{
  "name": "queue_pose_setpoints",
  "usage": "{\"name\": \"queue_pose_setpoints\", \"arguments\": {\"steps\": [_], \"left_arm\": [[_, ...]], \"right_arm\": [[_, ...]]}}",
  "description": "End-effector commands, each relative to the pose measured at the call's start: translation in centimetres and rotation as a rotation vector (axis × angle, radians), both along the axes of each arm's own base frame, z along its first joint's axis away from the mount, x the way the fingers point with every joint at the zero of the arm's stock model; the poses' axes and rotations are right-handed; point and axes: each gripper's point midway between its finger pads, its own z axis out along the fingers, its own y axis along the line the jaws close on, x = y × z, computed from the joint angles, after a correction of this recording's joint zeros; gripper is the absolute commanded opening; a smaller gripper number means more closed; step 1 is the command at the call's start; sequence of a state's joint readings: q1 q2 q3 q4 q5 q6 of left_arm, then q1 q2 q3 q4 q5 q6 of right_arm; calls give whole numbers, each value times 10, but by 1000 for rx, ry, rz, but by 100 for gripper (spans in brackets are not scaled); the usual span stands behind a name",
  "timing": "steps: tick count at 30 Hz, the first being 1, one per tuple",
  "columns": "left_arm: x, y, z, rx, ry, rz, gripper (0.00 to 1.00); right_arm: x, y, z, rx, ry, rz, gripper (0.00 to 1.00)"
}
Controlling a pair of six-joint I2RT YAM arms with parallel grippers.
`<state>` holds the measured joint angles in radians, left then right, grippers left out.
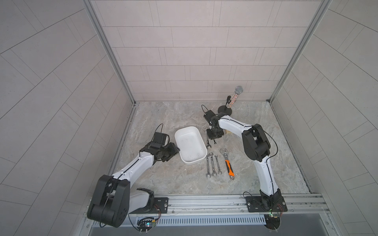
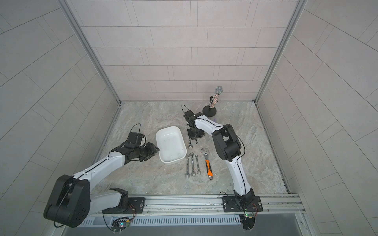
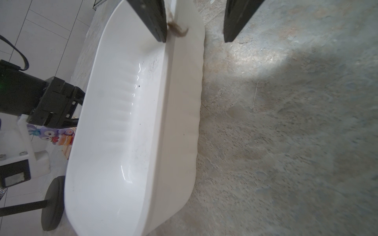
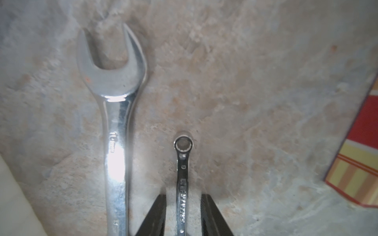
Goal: Take out the wrench from the storage box
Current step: Adjust the storage box at the center of the board.
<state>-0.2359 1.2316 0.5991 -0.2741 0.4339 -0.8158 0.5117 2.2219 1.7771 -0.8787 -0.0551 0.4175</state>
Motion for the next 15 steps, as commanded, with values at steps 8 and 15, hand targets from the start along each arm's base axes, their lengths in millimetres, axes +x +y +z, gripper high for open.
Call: {"name": "queue_pose_setpoints", "arguments": {"steps": [8,15], "left_arm": [[11,7,28,8,-99,46,65],[31,-4,31,-3,-92,31,67]], "right_arm": [[-39,22,59,99,-113,74,41],[-72,59,48,159,-102,149,40]]}}
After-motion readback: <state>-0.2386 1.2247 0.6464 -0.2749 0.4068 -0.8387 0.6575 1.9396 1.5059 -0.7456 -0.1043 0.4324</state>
